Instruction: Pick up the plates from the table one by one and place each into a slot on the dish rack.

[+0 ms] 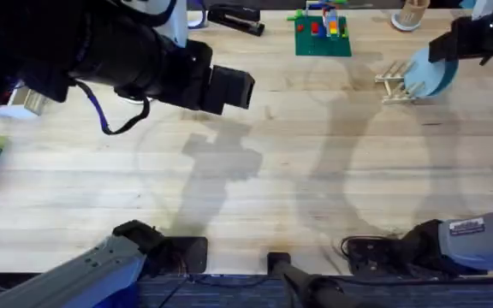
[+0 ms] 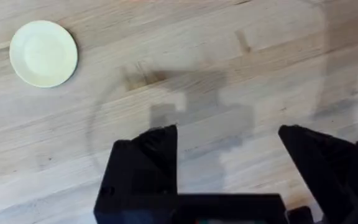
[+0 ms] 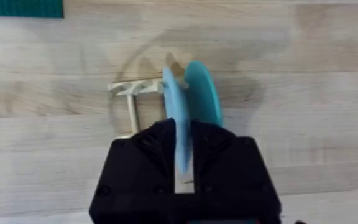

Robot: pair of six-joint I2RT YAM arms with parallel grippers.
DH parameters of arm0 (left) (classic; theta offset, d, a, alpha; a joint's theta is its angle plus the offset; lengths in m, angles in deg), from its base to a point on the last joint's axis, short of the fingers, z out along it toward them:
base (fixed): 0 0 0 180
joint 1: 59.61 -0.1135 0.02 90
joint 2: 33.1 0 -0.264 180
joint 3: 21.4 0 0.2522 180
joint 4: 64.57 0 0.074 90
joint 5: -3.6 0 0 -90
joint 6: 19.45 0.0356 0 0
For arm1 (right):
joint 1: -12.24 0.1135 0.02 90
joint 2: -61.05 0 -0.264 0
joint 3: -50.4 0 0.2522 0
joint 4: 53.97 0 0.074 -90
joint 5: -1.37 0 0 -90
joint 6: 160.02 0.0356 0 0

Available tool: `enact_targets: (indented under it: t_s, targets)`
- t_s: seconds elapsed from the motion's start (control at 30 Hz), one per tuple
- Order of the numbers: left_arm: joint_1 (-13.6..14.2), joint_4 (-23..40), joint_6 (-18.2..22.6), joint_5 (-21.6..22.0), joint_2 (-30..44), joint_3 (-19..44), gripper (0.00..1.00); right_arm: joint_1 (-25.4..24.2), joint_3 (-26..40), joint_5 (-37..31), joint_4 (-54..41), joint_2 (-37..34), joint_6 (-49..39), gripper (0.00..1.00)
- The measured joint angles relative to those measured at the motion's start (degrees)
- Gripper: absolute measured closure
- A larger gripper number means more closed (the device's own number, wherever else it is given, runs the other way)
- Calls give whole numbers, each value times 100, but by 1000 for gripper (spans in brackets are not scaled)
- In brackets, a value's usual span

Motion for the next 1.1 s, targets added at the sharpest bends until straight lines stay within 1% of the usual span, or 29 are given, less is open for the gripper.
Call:
enact_targets:
  t_s: [0.07, 0.63, 0.73, 0.97, 1.1]
  targets:
    - [0, 0, 1, 0, 0, 0, 7, 2, 0, 14, -2, 2, -2, 820]
    - [0, 0, 0, 2, 0, 0, 8, 22, 0, 13, -26, 43, -2, 781]
    - [0, 0, 2, 0, 0, 0, 7, 46, 0, 12, -41, 232, -2, 767]
    - [0, 90, 1, 2, 0, 0, 7, 166, 3, 14, -56, 948, -2, 715]
    - [0, 221, 2, 2, 0, 0, 7, 258, 22, 14, -288, 1311, -2, 638]
